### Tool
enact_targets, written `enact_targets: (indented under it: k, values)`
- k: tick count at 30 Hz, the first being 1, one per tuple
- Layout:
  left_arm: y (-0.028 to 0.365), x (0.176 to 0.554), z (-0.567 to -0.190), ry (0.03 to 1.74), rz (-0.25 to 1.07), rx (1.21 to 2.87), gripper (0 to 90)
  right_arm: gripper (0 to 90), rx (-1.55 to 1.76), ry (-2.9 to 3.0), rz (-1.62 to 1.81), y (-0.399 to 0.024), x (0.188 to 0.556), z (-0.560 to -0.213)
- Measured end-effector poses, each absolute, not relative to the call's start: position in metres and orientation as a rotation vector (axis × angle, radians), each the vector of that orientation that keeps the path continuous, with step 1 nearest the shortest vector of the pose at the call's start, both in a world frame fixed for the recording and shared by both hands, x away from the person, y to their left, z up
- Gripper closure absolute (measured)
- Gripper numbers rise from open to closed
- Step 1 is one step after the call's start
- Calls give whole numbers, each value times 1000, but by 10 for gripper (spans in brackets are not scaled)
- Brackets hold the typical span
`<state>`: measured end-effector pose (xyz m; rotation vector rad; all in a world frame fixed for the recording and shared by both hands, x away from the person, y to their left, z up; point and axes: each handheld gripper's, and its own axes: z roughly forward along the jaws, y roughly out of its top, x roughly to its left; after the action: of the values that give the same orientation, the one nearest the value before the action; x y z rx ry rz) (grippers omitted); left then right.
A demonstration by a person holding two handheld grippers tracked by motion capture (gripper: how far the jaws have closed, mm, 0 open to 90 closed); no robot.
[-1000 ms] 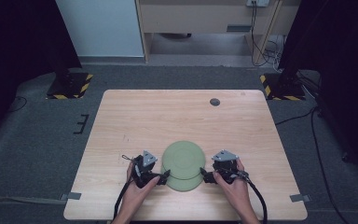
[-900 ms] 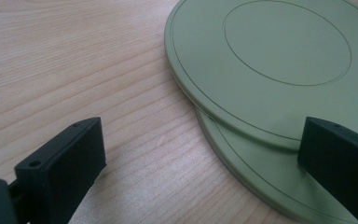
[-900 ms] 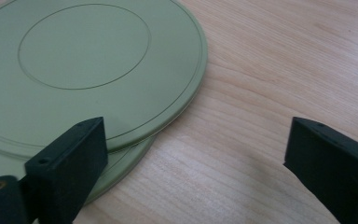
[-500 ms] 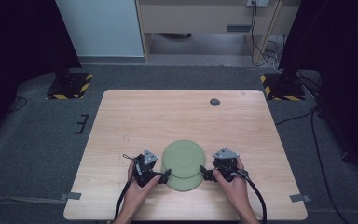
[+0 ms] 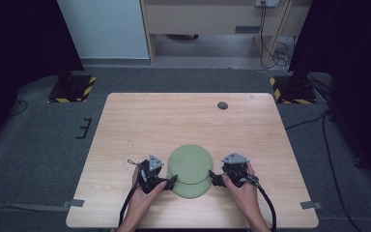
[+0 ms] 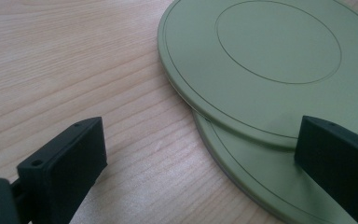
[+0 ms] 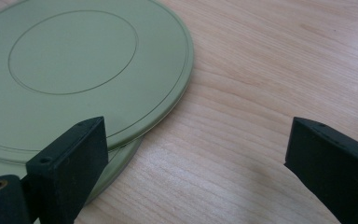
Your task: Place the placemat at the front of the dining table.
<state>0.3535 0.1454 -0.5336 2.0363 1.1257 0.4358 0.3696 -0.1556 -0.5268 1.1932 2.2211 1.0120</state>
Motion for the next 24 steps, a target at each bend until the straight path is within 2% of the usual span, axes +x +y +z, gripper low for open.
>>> enact_targets:
  k: [14,24]
  values:
    - [145,353,-531,1124,448,2020,23,50,1225,2254,977,-172,383,-503]
    - [150,351,-526,1100,460,2018,23,52,1174,2366,936,-150,411,-482]
